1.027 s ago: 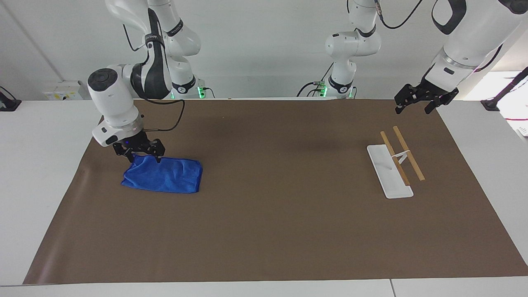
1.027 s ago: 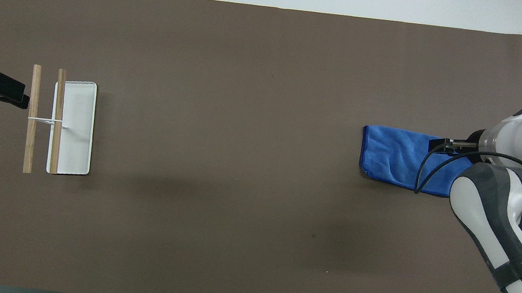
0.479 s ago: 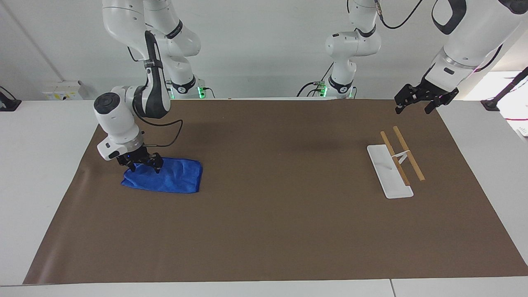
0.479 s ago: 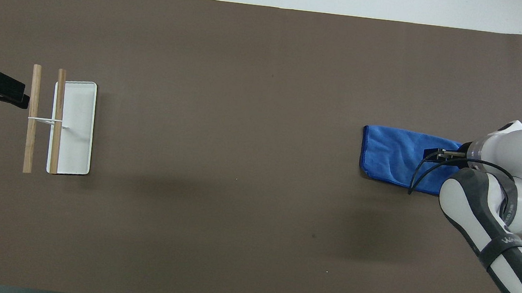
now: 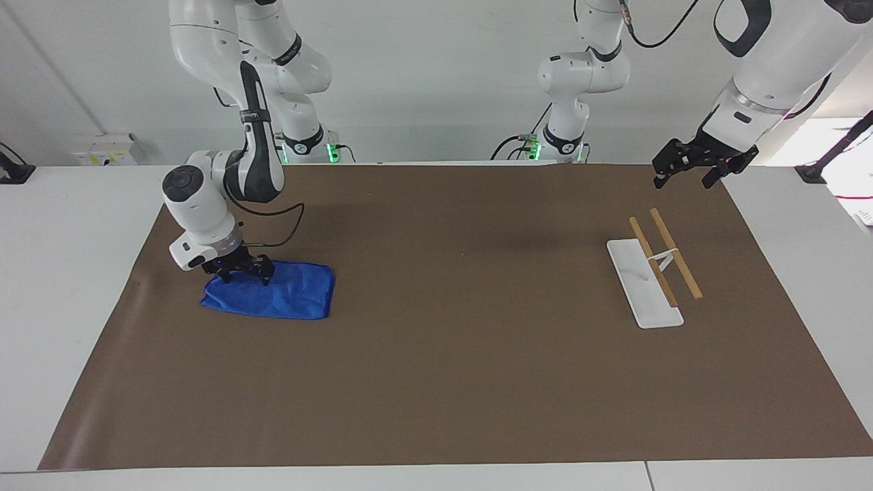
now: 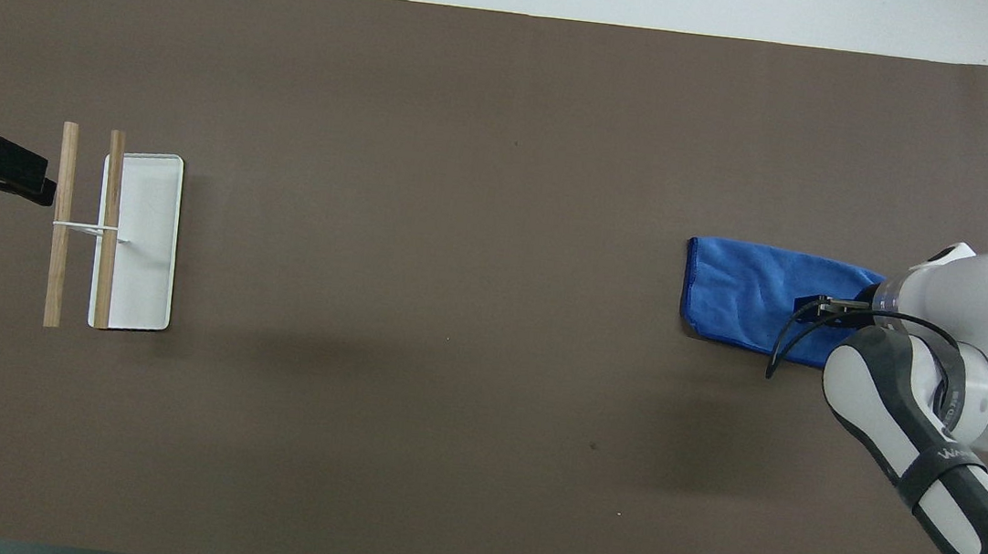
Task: Right arm passes towel to left arm to hang
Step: 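Reach the right gripper down and grasp the blue towel's near end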
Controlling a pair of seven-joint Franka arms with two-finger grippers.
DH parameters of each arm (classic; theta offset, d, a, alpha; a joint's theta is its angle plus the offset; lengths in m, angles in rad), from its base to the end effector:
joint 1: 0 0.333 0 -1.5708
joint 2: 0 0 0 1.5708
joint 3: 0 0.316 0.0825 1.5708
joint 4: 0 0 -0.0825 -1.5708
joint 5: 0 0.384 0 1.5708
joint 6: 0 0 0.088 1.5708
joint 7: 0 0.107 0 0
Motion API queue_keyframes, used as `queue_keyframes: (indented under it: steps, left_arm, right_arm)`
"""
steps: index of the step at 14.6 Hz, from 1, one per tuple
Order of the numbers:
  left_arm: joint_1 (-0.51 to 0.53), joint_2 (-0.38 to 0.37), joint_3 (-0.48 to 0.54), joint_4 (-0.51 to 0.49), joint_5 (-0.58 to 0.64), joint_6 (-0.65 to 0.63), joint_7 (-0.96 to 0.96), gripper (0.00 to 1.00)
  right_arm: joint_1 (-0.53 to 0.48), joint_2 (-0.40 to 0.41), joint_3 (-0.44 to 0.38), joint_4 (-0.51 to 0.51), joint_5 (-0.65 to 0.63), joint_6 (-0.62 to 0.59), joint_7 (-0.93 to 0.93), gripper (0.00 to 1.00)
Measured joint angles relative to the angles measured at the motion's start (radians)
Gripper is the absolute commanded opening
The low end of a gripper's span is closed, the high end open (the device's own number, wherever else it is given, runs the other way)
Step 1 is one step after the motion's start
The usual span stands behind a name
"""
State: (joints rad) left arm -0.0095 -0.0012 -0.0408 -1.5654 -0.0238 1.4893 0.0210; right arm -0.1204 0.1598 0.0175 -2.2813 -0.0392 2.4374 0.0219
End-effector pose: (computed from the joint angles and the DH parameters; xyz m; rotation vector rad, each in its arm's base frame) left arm 0.5445 -0.0301 0.6209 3.1147 -0.1127 -0.1173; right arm 0.5271 -0.0545 0.2841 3.1157 -0.1483 -0.0071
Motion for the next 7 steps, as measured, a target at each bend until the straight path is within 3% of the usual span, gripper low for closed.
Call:
queue_keyframes:
  steps: [1,7]
  left_arm:
    - [0.000,0.000,0.000,0.000,0.000,0.000,0.000,1.00]
    - [0.000,0.000,0.000,0.000,0.000,0.000,0.000,1.00]
  right_arm:
    - [0.000,0.000,0.000,-0.001,0.000,0.000,-0.011,0.00]
    - [-0.001,-0.007,0.001,0.010,0.000,-0.020,-0.042,0.00]
